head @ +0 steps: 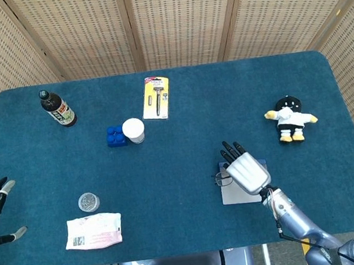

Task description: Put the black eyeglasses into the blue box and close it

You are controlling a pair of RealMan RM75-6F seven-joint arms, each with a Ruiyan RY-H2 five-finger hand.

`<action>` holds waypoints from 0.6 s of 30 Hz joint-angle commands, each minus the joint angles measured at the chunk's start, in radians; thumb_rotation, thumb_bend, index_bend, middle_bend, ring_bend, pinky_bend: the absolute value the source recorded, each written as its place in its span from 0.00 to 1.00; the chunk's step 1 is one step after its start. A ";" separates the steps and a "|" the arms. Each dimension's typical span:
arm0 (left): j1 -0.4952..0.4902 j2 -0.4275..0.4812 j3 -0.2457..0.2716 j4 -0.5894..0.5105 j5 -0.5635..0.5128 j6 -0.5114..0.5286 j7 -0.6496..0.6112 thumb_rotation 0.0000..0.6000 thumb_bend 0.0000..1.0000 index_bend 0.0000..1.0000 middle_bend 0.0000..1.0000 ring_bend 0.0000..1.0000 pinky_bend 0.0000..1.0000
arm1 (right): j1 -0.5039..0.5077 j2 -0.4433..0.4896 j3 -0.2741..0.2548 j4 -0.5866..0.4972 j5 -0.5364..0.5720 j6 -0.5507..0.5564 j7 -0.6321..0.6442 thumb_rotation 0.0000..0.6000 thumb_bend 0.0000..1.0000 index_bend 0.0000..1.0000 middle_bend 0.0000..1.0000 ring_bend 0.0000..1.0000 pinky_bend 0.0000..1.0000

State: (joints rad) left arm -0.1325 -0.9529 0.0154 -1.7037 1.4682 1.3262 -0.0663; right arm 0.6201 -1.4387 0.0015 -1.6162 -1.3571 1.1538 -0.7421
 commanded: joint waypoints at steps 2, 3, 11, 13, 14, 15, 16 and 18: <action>-0.001 0.002 -0.001 0.004 -0.001 -0.003 -0.007 1.00 0.00 0.00 0.00 0.00 0.00 | -0.023 -0.055 0.001 -0.005 0.068 -0.009 -0.076 1.00 0.54 0.65 0.23 0.07 0.18; -0.002 0.003 -0.001 0.005 -0.002 -0.004 -0.010 1.00 0.00 0.00 0.00 0.00 0.00 | -0.028 -0.066 0.001 0.002 0.076 -0.006 -0.087 1.00 0.54 0.65 0.23 0.07 0.18; -0.001 0.007 -0.001 0.006 -0.005 -0.006 -0.019 1.00 0.00 0.00 0.00 0.00 0.00 | -0.046 -0.105 -0.003 0.027 0.109 -0.003 -0.124 1.00 0.56 0.65 0.22 0.07 0.18; 0.000 0.006 0.000 0.005 -0.003 -0.005 -0.018 1.00 0.00 0.00 0.00 0.00 0.00 | -0.048 -0.107 -0.002 0.036 0.115 -0.007 -0.125 1.00 0.56 0.65 0.22 0.07 0.18; 0.000 0.006 0.000 0.004 -0.002 -0.005 -0.017 1.00 0.00 0.00 0.00 0.00 0.00 | -0.049 -0.109 -0.001 0.041 0.116 -0.008 -0.123 1.00 0.56 0.65 0.22 0.07 0.18; 0.000 0.006 0.001 0.004 -0.002 -0.004 -0.016 1.00 0.00 0.00 0.00 0.00 0.00 | -0.050 -0.110 0.000 0.047 0.118 -0.010 -0.120 1.00 0.56 0.65 0.22 0.07 0.18; 0.001 0.006 0.001 0.003 -0.002 -0.004 -0.014 1.00 0.00 0.00 0.00 0.00 0.00 | -0.051 -0.111 0.001 0.054 0.120 -0.011 -0.118 1.00 0.56 0.65 0.22 0.07 0.18; 0.000 0.005 0.001 0.003 -0.003 -0.006 -0.011 1.00 0.00 0.00 0.00 0.00 0.00 | -0.052 -0.112 0.003 0.070 0.124 -0.017 -0.109 1.00 0.56 0.65 0.21 0.07 0.18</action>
State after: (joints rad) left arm -0.1321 -0.9478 0.0164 -1.7005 1.4649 1.3210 -0.0778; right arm 0.5695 -1.5495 0.0027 -1.5526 -1.2360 1.1402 -0.8558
